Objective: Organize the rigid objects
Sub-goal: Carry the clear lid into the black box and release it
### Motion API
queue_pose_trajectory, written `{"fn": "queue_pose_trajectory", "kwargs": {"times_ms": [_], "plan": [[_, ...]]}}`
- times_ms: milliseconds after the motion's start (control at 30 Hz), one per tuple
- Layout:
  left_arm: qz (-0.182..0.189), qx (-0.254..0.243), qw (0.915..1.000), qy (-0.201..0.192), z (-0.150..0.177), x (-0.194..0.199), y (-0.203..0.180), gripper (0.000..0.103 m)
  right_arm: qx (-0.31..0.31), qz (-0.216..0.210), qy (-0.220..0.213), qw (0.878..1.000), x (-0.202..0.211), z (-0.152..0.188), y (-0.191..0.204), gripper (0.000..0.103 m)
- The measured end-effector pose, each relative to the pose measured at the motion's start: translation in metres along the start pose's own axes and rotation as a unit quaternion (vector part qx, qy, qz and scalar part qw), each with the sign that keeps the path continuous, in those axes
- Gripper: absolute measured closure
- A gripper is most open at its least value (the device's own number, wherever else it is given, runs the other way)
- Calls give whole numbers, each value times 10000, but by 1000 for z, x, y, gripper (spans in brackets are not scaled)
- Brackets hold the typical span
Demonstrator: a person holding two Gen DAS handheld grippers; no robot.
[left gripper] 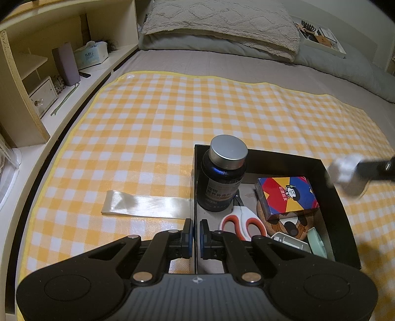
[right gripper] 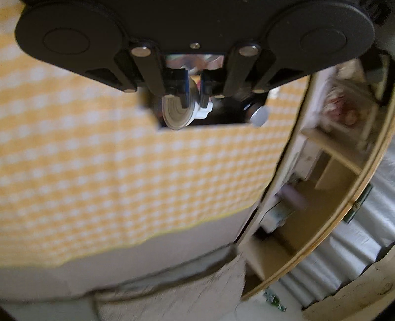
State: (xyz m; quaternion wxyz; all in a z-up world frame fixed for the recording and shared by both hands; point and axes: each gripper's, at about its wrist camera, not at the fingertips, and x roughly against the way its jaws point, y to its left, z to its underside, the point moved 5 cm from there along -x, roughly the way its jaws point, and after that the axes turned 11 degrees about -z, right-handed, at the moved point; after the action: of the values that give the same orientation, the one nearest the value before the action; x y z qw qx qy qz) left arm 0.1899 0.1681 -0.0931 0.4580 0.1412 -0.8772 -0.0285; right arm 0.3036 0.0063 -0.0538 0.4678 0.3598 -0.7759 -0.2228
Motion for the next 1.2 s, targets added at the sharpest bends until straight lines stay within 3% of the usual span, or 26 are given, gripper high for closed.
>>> {"fn": "queue_pose_trajectory", "kwargs": {"times_ms": [400,700,900,967,1100,1200], "plan": [[145,97,9998,20,1,0,3,98,-451,-836,1010,9903,-76,52,36,94],[199,128,9997,42,0,-1,4,101,-1096,-1350,1072,9789,-108,68,37,94],[188,127,9997,46,0,-1,4,98,-1173,-1456,1095,9762,-115,75,35,94],[192,134,9997,50,-1,-1,4,98,-1125,-1331,1219,9771,-117,78,33,92],[195,132,9997,46,-1,-1,5,98,-917,-1062,1308,9814,-115,80,35,69],[193,132,9997,44,-1,-1,5,98,-797,-982,1297,9835,-112,77,38,63]]}}
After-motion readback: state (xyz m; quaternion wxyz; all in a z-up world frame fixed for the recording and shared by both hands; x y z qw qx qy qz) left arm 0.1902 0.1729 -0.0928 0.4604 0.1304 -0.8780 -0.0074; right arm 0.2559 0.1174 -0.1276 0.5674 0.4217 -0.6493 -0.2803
